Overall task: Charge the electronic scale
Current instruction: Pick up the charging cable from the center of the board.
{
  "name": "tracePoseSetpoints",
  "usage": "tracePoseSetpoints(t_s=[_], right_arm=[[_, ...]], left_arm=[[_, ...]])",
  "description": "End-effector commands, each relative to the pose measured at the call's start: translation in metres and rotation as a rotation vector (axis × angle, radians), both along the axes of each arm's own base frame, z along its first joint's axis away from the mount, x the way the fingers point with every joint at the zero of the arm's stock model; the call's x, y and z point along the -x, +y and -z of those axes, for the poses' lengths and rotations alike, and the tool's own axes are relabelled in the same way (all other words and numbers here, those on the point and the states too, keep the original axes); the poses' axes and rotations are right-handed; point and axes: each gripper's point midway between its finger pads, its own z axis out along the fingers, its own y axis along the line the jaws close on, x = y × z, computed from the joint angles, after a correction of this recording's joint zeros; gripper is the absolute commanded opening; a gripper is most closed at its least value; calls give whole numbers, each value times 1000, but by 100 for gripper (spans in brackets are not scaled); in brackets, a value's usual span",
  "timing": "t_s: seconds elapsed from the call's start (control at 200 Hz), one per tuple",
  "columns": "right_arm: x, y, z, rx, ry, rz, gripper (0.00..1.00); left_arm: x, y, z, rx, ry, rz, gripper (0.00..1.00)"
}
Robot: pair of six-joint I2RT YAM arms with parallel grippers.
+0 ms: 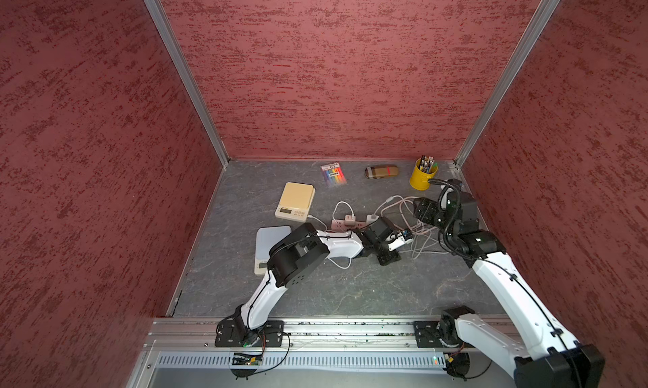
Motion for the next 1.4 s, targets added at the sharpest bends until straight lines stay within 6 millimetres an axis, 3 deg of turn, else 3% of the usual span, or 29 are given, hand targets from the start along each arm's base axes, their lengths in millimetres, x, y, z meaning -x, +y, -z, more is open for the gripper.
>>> tracePoseSetpoints(t_s=[0.0, 0.326, 0.566, 0.771, 0.952, 1.112, 1.393], right_arm=[[-7, 3, -8, -39, -42, -14, 82], [-4, 2, -5, -37, -38, -15, 77], [-1, 2, -3, -47, -32, -16, 75], [-1, 9, -8, -83, -52, -43, 71], [-1, 30, -25, -169, -122, -143, 61], [3, 72, -43, -260, -200, -392, 48], [15, 135, -26, -108, -174, -702, 45]], left_arm=[[-2, 6, 15, -64, 16, 1, 49], [4, -2, 38, -128, -1, 61, 45], [18, 0, 29, -107, -39, 106, 21], [30, 20, 6, -31, -37, 100, 3], [33, 54, -23, 72, 94, 54, 0], [31, 98, -64, 169, 260, 8, 0], [23, 177, -123, 217, 503, -42, 0]])
